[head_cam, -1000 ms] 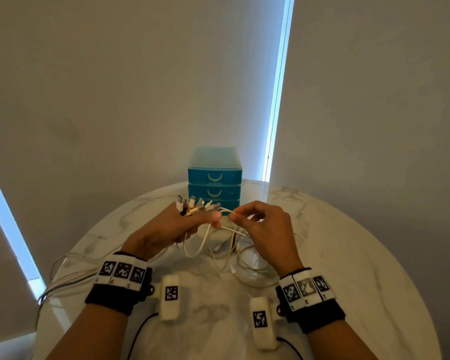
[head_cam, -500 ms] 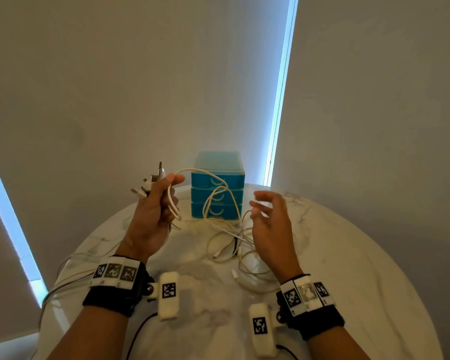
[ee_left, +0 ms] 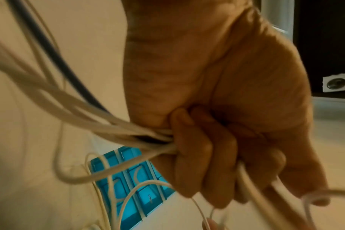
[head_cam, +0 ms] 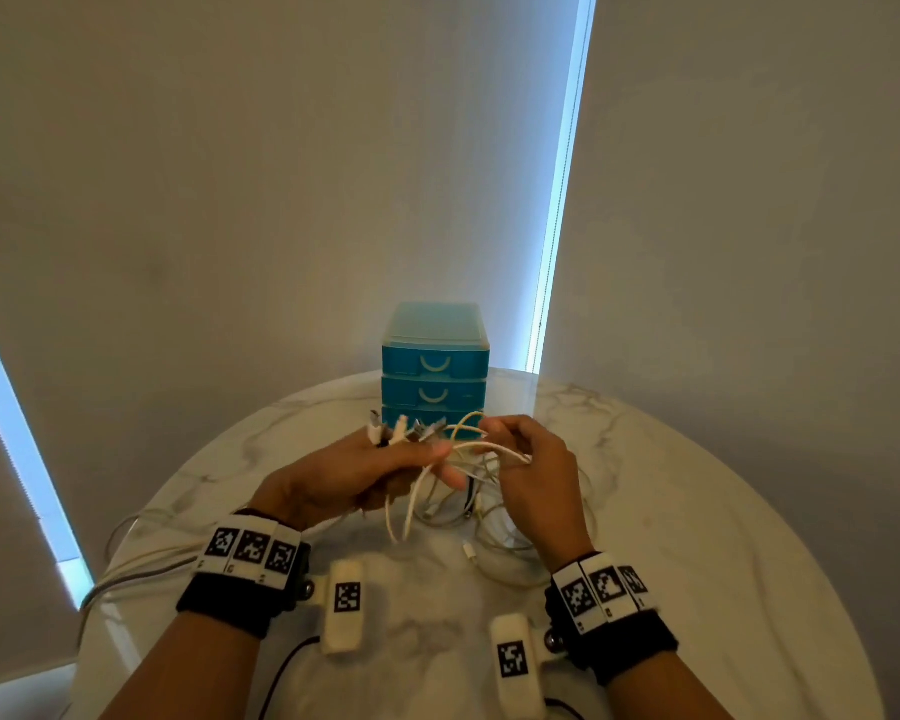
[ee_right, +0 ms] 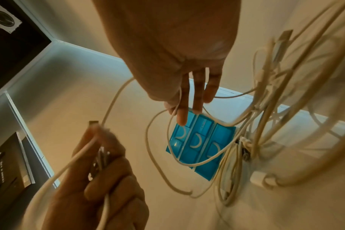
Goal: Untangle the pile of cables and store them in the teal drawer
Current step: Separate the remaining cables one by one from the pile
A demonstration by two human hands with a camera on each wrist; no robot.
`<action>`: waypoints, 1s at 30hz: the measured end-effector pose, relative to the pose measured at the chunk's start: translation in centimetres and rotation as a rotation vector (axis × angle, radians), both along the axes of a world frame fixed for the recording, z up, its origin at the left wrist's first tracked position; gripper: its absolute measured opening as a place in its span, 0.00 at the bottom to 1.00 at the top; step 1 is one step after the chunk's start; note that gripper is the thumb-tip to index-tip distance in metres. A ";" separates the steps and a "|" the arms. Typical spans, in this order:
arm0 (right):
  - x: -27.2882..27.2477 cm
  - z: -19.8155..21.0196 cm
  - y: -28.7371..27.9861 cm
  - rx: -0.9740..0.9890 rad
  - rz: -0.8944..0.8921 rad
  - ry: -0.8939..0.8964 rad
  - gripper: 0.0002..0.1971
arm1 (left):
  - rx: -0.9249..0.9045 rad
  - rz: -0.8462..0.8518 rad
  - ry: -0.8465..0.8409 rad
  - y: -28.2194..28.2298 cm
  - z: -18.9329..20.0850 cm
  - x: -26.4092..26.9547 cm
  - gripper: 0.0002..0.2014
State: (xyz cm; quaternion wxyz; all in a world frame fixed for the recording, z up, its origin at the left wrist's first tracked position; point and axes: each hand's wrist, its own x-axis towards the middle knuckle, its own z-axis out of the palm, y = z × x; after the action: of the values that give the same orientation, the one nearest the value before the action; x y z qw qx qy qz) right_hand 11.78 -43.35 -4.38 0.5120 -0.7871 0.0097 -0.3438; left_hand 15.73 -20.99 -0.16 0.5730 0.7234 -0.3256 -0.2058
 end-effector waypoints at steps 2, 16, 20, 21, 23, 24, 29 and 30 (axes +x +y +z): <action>-0.1 0.1 -0.1 0.012 -0.004 0.004 0.19 | 0.139 -0.006 -0.007 -0.6 -0.1 -0.3 0.24; -2.7 5.2 -2.5 0.514 0.454 0.031 0.13 | -0.069 0.398 -0.030 0.0 -1.5 2.6 0.30; -2.6 5.3 -0.5 0.757 0.569 -0.024 0.16 | 0.096 0.148 -0.020 -0.8 -0.6 0.6 0.17; -2.5 5.1 -0.2 0.798 0.586 -0.034 0.17 | 0.079 0.135 0.012 -0.9 -0.7 0.5 0.20; -2.3 4.8 0.2 0.898 0.613 -0.059 0.18 | -0.025 0.135 0.087 -0.7 -1.0 0.7 0.29; -2.1 4.7 0.2 0.946 0.628 -0.070 0.18 | -0.073 0.143 0.108 -0.6 -1.1 0.9 0.29; -2.1 3.7 0.3 0.535 0.615 0.293 0.19 | -0.285 0.296 0.146 -0.3 -0.5 1.7 0.21; -2.1 3.2 0.4 0.309 0.565 0.431 0.21 | -0.345 0.310 0.183 -0.2 -0.4 1.8 0.21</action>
State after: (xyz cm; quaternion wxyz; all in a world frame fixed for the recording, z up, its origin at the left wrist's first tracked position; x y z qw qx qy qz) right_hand 9.64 -42.99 -1.18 0.6853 -0.7266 -0.0485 -0.0101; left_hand 17.49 -21.18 -0.55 0.7400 0.6344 -0.1877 -0.1213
